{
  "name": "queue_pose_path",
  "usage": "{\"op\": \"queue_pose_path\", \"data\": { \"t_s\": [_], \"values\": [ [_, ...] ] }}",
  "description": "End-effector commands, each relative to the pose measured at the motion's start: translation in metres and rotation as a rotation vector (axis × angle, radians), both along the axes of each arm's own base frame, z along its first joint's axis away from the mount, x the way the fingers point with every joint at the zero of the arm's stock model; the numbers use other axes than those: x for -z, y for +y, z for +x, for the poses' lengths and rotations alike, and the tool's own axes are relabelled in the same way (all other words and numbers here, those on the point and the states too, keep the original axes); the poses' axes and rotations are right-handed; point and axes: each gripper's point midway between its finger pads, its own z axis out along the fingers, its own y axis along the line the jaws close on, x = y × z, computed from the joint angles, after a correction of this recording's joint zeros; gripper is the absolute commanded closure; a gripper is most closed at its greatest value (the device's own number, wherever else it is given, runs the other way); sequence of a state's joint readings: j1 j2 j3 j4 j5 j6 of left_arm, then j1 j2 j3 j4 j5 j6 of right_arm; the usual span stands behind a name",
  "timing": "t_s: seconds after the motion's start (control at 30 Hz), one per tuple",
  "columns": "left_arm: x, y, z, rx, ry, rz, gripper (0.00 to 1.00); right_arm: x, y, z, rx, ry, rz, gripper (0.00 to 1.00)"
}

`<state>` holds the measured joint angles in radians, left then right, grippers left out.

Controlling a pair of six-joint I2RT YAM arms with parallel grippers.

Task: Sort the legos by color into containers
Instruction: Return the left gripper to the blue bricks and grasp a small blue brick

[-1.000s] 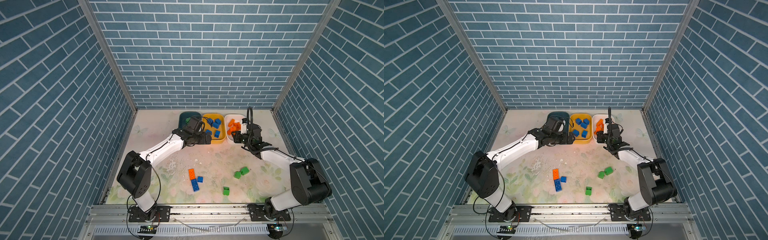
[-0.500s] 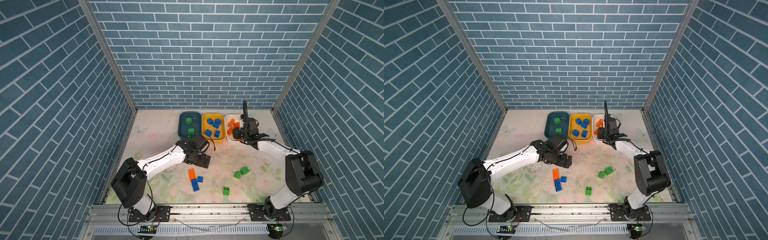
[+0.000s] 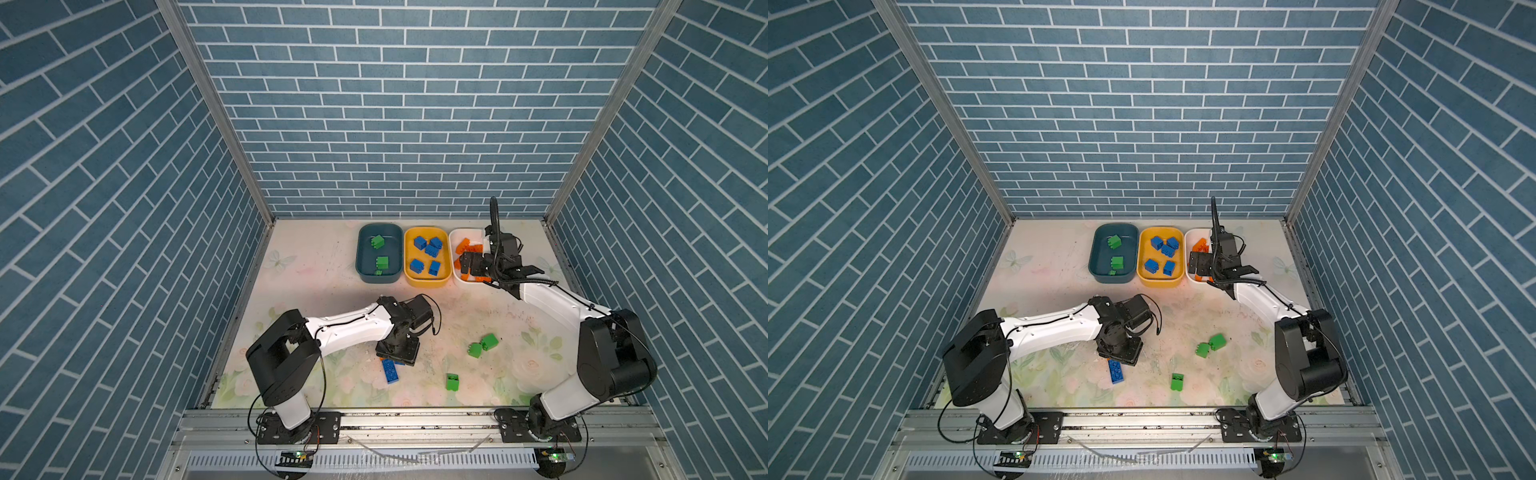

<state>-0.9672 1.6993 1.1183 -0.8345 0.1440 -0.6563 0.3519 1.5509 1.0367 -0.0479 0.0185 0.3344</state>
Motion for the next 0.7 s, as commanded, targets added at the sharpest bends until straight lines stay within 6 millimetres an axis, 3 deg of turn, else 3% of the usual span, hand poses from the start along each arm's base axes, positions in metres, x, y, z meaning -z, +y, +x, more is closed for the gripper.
{"op": "queue_pose_path", "data": {
  "t_s": [0.0,0.23,0.67],
  "values": [
    [0.003,0.002,0.006,0.005,-0.014,0.049,0.41,0.002,-0.005,-0.010,0.007,0.003,0.004,0.01],
    [0.008,-0.006,0.008,0.017,-0.002,0.041,0.49,0.004,-0.006,-0.014,0.008,0.007,0.007,0.01],
    [0.026,-0.004,0.007,0.056,0.011,0.106,0.57,0.005,-0.008,-0.015,0.013,0.017,0.001,0.01]
  ]
}}
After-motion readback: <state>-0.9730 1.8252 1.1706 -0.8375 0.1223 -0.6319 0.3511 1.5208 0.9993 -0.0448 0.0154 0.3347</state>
